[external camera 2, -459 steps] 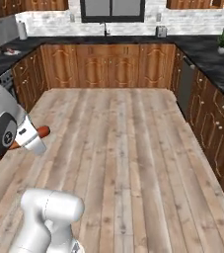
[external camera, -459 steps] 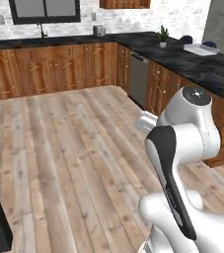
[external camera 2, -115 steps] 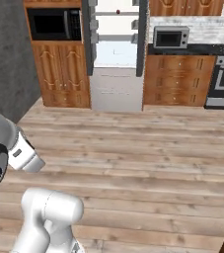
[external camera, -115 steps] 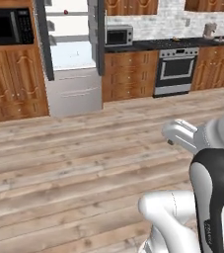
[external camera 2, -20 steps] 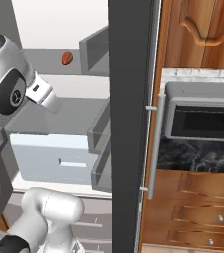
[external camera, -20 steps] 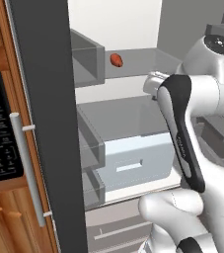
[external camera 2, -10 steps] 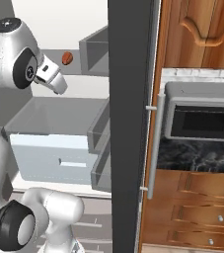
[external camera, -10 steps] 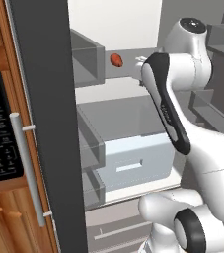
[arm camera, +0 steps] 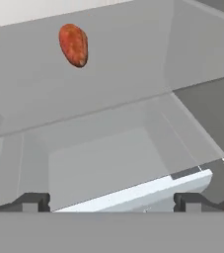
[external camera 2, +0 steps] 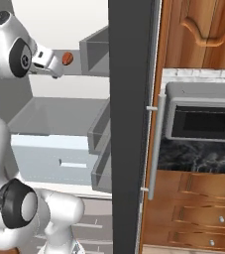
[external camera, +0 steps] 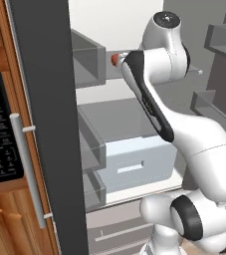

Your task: Place the cold items (sweet potato and carrot) from the fridge in one tupperware on the dining counter. Place the warm items (hot dog and kebab skewer) in the stove area in another tupperware.

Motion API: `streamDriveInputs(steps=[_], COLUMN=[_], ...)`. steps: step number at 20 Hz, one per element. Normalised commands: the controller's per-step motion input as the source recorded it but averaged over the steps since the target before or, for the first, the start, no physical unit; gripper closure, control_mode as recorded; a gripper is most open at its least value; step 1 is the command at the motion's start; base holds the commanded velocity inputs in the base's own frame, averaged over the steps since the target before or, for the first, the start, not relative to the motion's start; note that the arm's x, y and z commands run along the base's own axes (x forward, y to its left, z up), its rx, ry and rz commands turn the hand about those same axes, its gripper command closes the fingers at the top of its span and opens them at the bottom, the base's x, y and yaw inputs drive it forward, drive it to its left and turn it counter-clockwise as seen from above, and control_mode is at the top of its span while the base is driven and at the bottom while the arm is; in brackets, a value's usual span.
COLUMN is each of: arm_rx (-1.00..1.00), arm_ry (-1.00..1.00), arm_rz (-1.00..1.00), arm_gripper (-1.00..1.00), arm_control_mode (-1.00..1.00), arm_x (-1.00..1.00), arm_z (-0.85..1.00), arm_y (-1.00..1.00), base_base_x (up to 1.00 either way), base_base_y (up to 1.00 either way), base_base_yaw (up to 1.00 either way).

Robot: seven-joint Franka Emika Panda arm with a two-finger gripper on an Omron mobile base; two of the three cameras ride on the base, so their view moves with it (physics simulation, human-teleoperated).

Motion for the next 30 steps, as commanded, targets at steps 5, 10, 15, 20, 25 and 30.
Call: streamDriveInputs(steps=[5,10,15,20,25,30], arm_rx=[0.0,0.0,0.0,0.0,-0.03,-0.03], arm_ry=[0.06,0.0,0.0,0.0,0.0,0.01], arm_rz=[0.0,0.03,0.06,0.0,0.0,0.0], arm_gripper=[-1.0,-1.0,-1.0,-1.0,-1.0,-1.0], arm_control_mode=[-1.0,-1.0,-1.0,-1.0,-1.0,-1.0], arm_x=[0.54,0.58,0.63,0.53,0.41,0.29], arm_z=[0.0,0.0,0.0,0.0,-0.02,-0.04], arm_y=[0.01,0.0,0.06,0.25,0.1,0.0], base_base_x=[0.0,0.0,0.0,0.0,0.0,0.0], base_base_y=[0.0,0.0,0.0,0.0,0.0,0.0], base_base_yaw=[0.0,0.0,0.0,0.0,0.0,0.0])
